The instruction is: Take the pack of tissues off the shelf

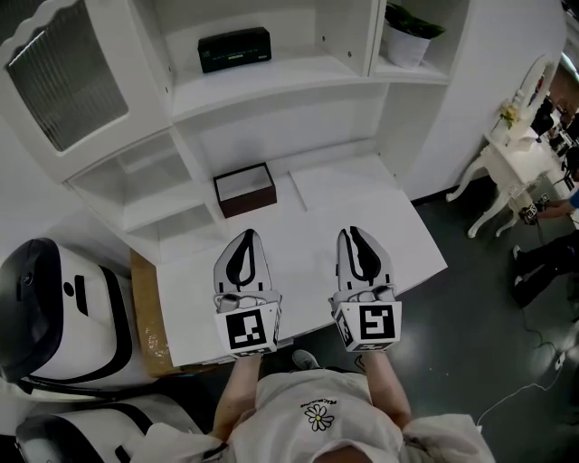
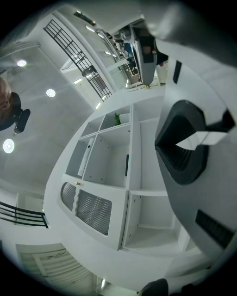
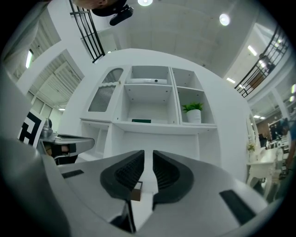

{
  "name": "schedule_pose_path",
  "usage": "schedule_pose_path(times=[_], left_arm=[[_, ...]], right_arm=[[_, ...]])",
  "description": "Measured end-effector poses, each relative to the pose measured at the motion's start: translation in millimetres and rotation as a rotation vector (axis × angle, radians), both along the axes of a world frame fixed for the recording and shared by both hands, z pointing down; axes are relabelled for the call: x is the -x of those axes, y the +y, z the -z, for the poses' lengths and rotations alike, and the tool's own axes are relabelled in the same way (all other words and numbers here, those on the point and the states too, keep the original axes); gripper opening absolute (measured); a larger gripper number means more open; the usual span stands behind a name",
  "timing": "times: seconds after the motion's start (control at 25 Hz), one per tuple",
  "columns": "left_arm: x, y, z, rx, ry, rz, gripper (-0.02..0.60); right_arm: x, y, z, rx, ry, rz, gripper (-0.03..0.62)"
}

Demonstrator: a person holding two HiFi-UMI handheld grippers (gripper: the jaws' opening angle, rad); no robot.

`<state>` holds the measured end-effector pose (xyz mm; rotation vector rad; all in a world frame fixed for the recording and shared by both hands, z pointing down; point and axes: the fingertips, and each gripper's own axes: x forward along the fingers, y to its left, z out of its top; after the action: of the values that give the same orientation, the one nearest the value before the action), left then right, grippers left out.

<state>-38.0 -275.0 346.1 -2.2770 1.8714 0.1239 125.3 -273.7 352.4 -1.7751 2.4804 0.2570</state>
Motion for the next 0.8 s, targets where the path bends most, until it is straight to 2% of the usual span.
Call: schedule_pose_path(times=[0.04,0.28,0.4,0.48,0.6,0.8], left_arm=[[0,0,1,-0.001,0.0,0.001,-0.002],[-1,-2,3,0.008,-0.003,-0.005,-0.002],[0,-3,3,0.002,-0.006,-0.002,-0.002],[1,-4,3,-0.001,-0.007,0.001,-0.002],[4,-6,2,0.003,-0.008,0.005,-0.002],[8,-9,1,0.003,-0.01,0.008,-0.002]], right_arm=[[0,-2,-1,0.013,-0.005,0.01,0.052],[5,-8,-12,0.067,-0.008,0.052,0.128],[10,-13,-21,0.104,-0.012,0.08,0.243],[12,-15,-26,0.124,-0.036,0.096,0.268],[15,-17,-29,0.138,-0.09,0.12,0.345],[12,-20,-29,0.151,-0.169,0.125,0.367]])
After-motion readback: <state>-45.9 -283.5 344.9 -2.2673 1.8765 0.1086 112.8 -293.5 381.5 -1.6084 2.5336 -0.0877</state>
